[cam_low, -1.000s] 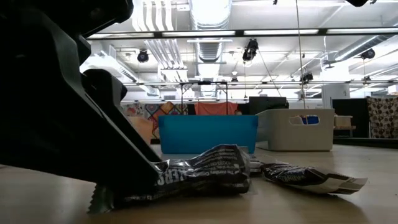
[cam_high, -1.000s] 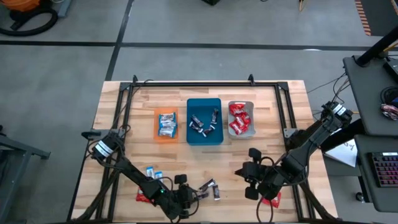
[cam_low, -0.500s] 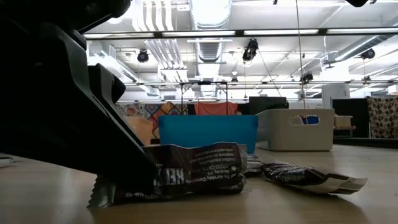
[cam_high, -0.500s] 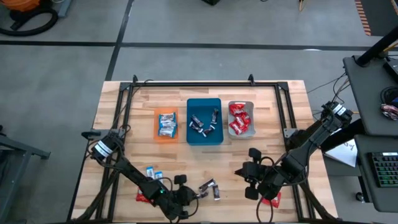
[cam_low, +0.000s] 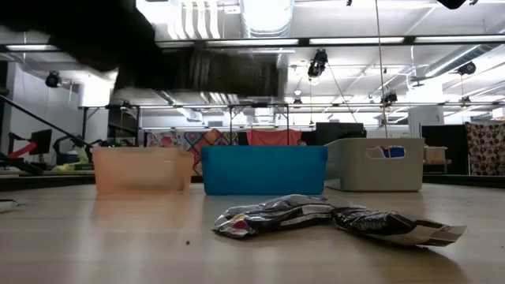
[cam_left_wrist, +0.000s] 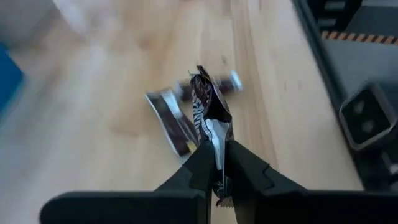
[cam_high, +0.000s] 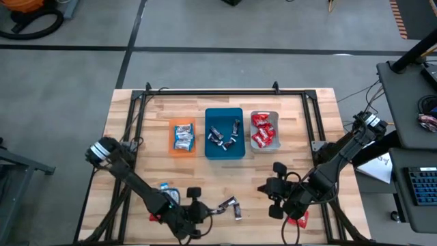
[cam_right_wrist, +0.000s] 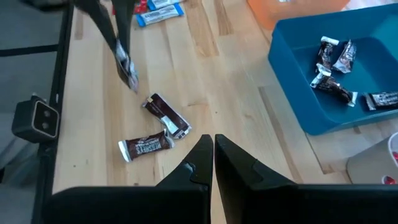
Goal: Sort candy
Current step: Put the brown chocolate bar into the blue bin
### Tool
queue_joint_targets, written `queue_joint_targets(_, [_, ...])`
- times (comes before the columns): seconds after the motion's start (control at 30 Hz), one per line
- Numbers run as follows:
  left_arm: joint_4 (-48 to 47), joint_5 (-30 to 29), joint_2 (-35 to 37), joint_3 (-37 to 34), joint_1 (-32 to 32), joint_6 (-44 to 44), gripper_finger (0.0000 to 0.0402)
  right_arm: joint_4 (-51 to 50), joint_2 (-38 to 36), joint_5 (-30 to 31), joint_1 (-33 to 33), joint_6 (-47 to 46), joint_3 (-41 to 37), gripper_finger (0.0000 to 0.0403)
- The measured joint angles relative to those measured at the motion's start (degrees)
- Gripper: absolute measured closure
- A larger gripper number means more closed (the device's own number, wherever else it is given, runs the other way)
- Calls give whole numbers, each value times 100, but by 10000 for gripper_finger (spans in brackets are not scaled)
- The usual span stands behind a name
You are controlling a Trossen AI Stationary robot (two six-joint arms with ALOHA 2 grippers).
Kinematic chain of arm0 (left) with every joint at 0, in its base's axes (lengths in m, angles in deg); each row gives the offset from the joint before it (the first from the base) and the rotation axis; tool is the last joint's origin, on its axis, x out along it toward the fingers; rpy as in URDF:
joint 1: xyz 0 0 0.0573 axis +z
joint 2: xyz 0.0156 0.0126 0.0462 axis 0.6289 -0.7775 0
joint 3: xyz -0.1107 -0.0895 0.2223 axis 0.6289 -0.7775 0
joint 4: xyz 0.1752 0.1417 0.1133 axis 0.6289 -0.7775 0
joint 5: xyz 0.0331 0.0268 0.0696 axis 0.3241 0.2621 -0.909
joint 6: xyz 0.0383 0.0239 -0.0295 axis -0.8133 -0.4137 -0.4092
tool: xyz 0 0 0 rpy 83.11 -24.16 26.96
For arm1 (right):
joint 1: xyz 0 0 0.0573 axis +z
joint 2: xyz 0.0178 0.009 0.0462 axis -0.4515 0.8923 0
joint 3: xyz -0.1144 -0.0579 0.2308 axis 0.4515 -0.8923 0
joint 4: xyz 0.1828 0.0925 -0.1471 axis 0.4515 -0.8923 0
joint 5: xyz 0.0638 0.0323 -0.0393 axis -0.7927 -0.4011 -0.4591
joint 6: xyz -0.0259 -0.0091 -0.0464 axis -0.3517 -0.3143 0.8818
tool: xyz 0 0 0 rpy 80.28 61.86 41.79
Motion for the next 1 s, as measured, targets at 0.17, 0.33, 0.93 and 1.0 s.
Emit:
queue_joint_targets(0.17, [-650, -353, 658, 4, 251, -624, 389, 17, 0, 78, -2, 13, -74, 394])
queue_joint_targets(0.33, [-1480, -688, 1130, 4, 740, -1245, 389, 98, 0, 284, -2, -58, -249, 394])
queue_joint_targets(0.93, [-1659, 180, 1437, -103, 3757, -3912, 390, 388, 0, 1264, -17, -94, -561, 394])
queue_joint_targets(1.0, [-1619, 365, 1437, -103, 4022, -4110, 390, 388, 0, 1264, -17, -90, -559, 394])
